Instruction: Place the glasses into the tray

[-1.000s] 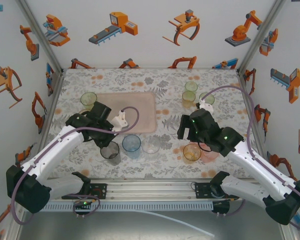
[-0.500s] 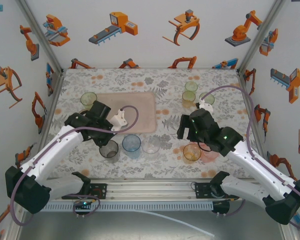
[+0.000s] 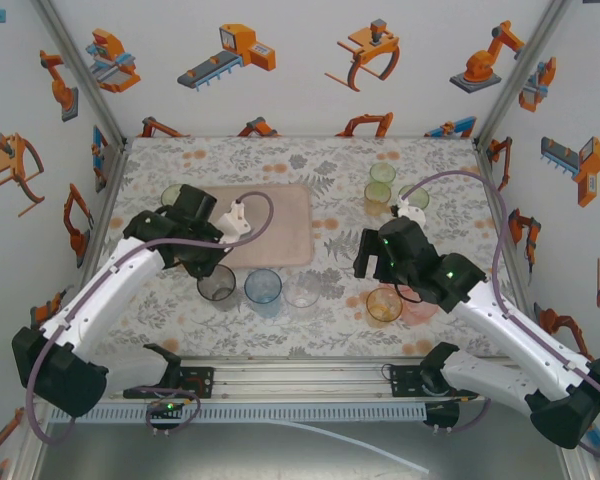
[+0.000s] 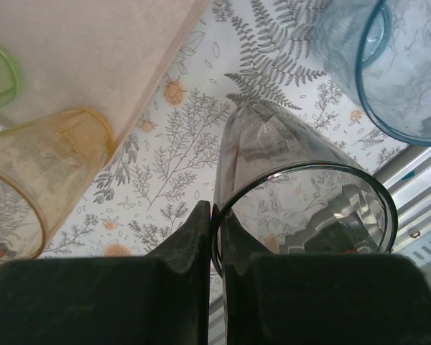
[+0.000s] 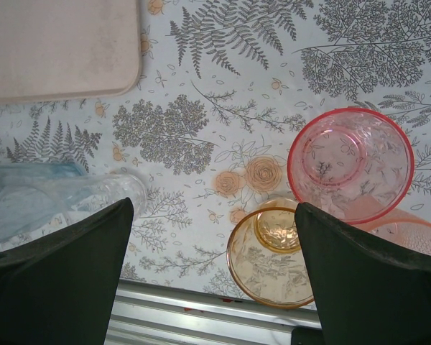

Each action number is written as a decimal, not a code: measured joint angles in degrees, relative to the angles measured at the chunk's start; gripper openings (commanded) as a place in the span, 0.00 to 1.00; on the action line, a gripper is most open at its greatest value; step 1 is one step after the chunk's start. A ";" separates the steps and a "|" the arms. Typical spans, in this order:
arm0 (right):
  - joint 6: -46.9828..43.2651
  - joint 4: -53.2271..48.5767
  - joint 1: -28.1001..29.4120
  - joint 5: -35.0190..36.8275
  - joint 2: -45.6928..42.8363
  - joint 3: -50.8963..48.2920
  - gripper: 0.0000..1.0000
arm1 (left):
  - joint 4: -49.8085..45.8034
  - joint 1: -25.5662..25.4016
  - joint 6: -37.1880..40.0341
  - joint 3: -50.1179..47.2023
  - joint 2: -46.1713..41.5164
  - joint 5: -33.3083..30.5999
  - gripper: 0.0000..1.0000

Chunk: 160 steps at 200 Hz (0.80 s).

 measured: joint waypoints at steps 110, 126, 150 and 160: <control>-0.15 1.07 0.00 -0.02 1.49 0.02 0.84 | -0.98 3.54 1.07 28.46 20.37 1.03 0.09; -0.13 1.07 0.00 -0.02 1.92 0.04 0.84 | -0.98 4.28 1.01 34.40 25.11 1.09 0.09; -0.09 1.07 0.00 0.00 1.99 0.13 0.84 | -1.05 5.62 0.50 43.36 32.13 1.05 0.09; 0.02 1.05 0.00 0.02 1.99 0.26 0.84 | -1.25 6.27 0.15 47.32 35.01 1.09 0.09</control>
